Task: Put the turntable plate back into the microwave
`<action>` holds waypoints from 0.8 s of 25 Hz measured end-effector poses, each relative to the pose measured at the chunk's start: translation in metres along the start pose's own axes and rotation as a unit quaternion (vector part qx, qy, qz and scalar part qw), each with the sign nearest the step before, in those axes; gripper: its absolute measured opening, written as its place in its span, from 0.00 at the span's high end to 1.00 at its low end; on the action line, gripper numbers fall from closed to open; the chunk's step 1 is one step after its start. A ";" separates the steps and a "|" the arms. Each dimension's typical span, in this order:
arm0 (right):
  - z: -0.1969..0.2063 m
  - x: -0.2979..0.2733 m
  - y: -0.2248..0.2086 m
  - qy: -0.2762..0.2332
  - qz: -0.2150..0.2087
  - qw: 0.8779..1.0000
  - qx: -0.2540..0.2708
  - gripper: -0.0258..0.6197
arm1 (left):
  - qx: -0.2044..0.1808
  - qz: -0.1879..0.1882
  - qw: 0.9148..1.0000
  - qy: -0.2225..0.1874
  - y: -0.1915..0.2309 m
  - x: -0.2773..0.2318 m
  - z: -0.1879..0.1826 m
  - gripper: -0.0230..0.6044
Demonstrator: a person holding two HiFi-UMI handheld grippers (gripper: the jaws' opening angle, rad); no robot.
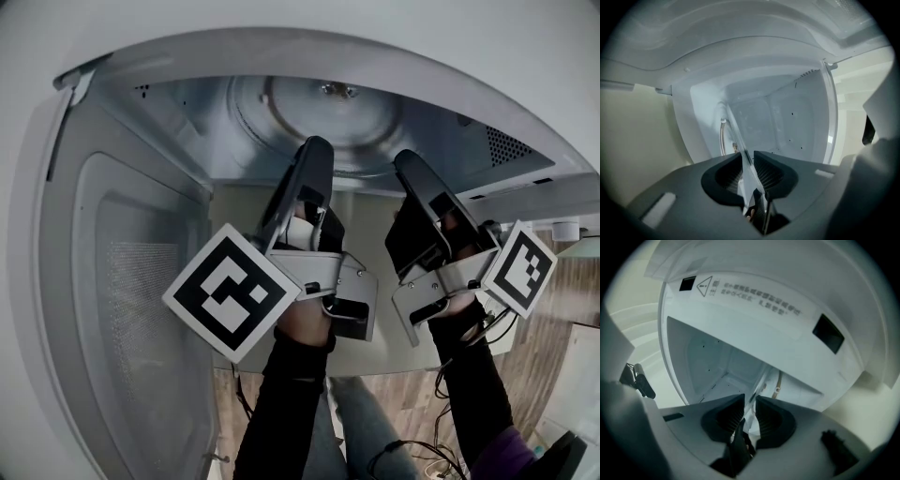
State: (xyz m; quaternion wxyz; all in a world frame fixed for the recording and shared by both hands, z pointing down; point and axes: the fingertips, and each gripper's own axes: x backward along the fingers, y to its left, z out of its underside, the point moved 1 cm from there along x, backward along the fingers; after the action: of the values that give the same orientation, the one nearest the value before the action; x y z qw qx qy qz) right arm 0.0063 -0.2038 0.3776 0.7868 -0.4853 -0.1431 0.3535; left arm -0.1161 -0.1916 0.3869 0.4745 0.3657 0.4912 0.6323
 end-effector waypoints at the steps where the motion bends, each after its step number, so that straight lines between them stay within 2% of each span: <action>1: 0.000 0.000 0.000 0.000 0.000 1.000 -0.002 0.85 | 0.000 -0.004 1.000 0.002 0.000 0.000 0.000 0.83; 12: -0.001 -0.001 -0.001 0.002 0.011 1.000 -0.007 0.84 | 0.008 -0.040 0.999 0.019 0.003 -0.002 0.000 0.83; 17: -0.001 -0.001 -0.003 0.000 0.015 1.000 -0.009 0.84 | -0.020 -0.072 0.996 0.042 0.004 -0.002 0.001 0.82; 20: -0.002 -0.001 -0.003 -0.002 0.018 1.000 -0.003 0.84 | -0.044 -0.075 0.995 0.055 0.002 -0.004 0.002 0.82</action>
State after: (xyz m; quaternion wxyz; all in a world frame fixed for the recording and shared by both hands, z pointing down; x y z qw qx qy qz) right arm 0.0084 -0.2063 0.3793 0.7786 -0.4894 -0.1365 0.3683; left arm -0.1139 -0.1954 0.3898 0.5084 0.2716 0.5140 0.6353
